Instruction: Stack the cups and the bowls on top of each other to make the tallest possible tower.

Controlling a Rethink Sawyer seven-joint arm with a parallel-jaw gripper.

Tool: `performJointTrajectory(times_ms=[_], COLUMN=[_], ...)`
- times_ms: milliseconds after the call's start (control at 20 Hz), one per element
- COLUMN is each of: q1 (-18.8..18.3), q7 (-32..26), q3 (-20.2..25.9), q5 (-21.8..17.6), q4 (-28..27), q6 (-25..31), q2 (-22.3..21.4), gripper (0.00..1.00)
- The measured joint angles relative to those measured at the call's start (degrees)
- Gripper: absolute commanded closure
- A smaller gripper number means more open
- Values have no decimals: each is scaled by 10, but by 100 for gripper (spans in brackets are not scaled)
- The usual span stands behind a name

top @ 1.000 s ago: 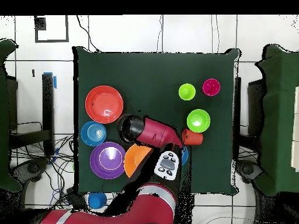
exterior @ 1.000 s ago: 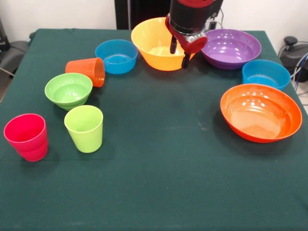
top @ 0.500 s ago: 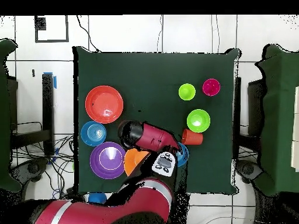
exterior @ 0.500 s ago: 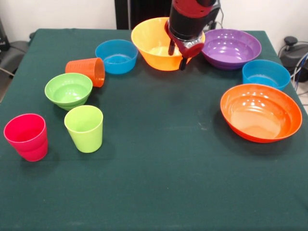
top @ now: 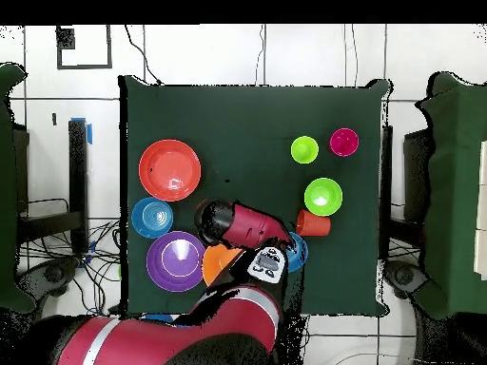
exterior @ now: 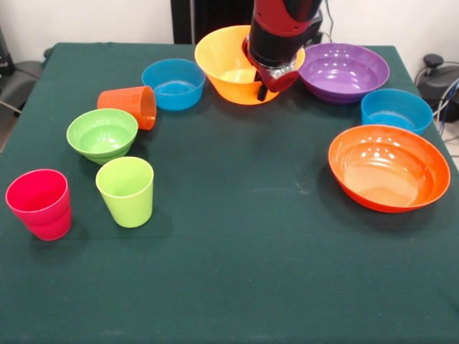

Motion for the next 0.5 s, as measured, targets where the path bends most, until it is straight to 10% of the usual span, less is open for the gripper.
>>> performJointTrajectory(times_ms=[500], q1=[8], q7=[0], q3=[-24], q5=[0], q4=[-4], q6=[11], q2=[-28], gripper=[100])
